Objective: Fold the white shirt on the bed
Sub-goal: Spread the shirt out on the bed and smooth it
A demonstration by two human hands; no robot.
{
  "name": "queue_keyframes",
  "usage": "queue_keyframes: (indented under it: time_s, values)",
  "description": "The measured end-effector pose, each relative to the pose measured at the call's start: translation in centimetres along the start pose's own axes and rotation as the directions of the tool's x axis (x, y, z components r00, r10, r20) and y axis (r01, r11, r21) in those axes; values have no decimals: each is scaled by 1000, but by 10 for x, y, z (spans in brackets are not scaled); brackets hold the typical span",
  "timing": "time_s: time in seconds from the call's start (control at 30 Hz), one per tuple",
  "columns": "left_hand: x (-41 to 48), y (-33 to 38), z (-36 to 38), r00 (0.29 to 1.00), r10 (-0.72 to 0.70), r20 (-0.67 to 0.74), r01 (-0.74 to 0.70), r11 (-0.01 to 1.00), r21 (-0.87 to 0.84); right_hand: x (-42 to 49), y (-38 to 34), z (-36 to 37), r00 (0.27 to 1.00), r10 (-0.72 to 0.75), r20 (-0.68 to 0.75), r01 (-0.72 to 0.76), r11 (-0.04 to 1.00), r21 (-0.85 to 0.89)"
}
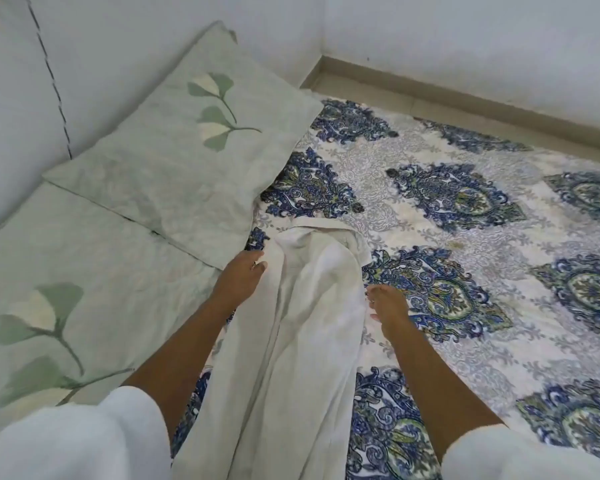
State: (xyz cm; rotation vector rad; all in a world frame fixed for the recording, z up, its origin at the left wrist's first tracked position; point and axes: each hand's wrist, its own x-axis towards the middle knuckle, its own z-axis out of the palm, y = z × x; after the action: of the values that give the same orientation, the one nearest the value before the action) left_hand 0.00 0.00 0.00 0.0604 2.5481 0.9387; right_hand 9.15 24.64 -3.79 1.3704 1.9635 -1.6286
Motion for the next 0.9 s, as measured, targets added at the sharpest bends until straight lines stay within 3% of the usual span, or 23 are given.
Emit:
queue_keyframes:
  time_s: [0.17, 0.23, 0.43, 0.57, 0.73, 0.8, 0.9]
  values:
    - [40, -14, 21, 966, -259, -20, 260, 965, 36, 33, 0, 15, 999, 38, 24, -38, 999, -2]
    - [48, -18, 27, 955, -296, 11, 296, 955, -5, 36, -2, 19, 996, 81, 48, -82, 996, 26]
    - [60, -12, 36, 961, -268, -60, 257, 955, -147, 31, -7, 15, 963, 138, 232, -231, 866, 444]
    - [58, -8, 35, 952, -245, -185, 232, 969, -87, 31, -6, 3, 943, 127, 307, -267, 841, 470]
    - [45, -7, 26, 952, -135, -275, 160, 985, 69, 24, -3, -9, 925, 217, 312, -361, 762, 538]
    - [41, -5, 20, 952, -142, -270, 150, 989, 10, 17, -2, -14, 917, 228, 329, -384, 729, 566]
    - [31, 4, 7, 946, -244, -213, 174, 937, -302, 2, -3, -26, 927, 164, 338, -347, 716, 605]
